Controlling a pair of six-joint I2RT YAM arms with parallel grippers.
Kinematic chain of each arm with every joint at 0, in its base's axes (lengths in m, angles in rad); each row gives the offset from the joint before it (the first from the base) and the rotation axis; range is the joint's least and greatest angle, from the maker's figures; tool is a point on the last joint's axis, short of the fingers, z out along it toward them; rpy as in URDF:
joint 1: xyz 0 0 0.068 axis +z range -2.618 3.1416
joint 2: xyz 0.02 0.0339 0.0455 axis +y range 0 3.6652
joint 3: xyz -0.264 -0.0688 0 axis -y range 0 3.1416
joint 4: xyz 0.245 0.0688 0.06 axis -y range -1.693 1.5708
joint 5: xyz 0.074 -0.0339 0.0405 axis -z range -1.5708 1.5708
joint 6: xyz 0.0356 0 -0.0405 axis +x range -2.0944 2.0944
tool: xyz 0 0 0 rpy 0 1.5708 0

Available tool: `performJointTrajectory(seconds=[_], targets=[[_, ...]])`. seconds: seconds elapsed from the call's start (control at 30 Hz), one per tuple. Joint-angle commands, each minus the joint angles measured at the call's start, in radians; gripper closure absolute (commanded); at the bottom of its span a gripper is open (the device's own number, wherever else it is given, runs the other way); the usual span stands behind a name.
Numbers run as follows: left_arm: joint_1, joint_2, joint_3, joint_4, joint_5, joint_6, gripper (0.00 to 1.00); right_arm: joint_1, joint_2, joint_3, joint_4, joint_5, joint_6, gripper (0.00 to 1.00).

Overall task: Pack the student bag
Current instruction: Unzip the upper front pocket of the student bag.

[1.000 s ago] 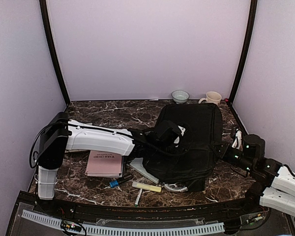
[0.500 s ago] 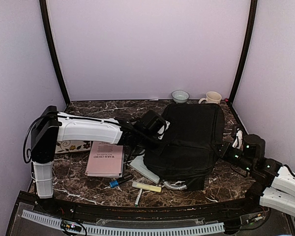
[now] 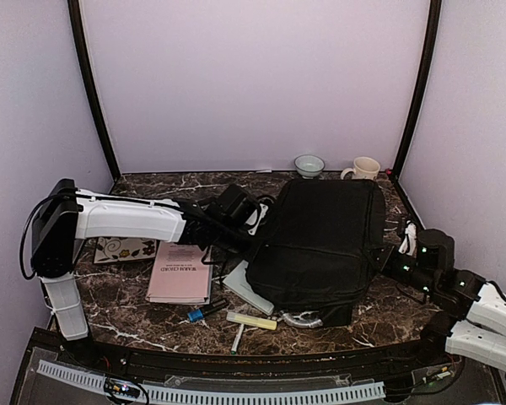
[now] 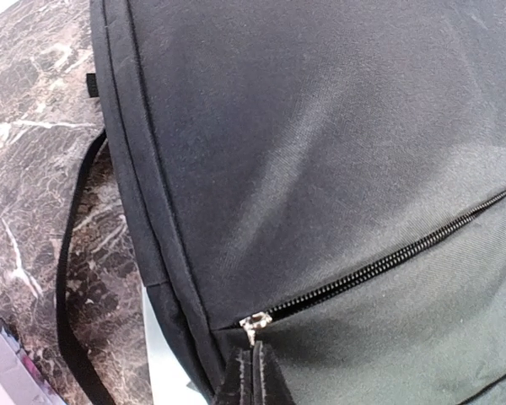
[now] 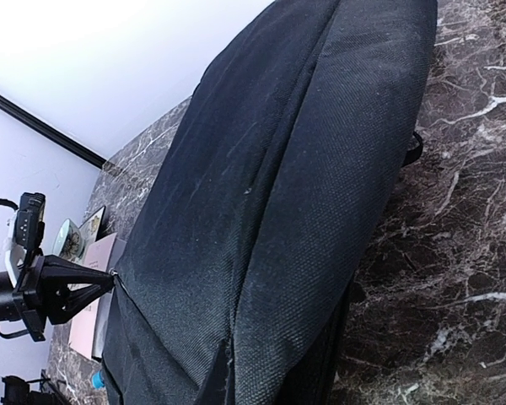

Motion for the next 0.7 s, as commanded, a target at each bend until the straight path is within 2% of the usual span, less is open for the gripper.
performJointTrajectory(seconds=[0.0,0.27,0.47,0.53,0.57,0.6,0.63,0.67], targets=[[0.030,-0.066,-0.027,-0.027,-0.019,-0.012,1.00,-0.004,-0.010,0.093,-0.045,0.143,-0.041,1.00],[-0.058,0.039,0.106,-0.030,0.050,-0.002,1.00,-0.004,-0.106,0.171,-0.250,0.363,-0.023,1.00],[-0.128,0.148,0.228,-0.040,0.078,-0.005,1.00,-0.006,-0.155,0.170,-0.389,0.507,0.060,0.99],[-0.136,0.190,0.265,-0.052,0.086,-0.005,1.00,-0.005,-0.183,0.154,-0.399,0.515,0.076,0.83],[-0.137,0.206,0.281,-0.058,0.087,-0.003,1.00,-0.005,-0.196,0.147,-0.398,0.513,0.077,0.71],[-0.138,0.215,0.290,-0.063,0.085,-0.002,0.98,-0.006,-0.209,0.142,-0.399,0.512,0.081,0.52],[-0.138,0.221,0.296,-0.067,0.081,0.000,0.93,-0.006,-0.220,0.139,-0.399,0.512,0.082,0.40],[-0.138,0.221,0.297,-0.064,0.076,0.001,0.87,-0.007,-0.231,0.138,-0.400,0.511,0.080,0.33]])
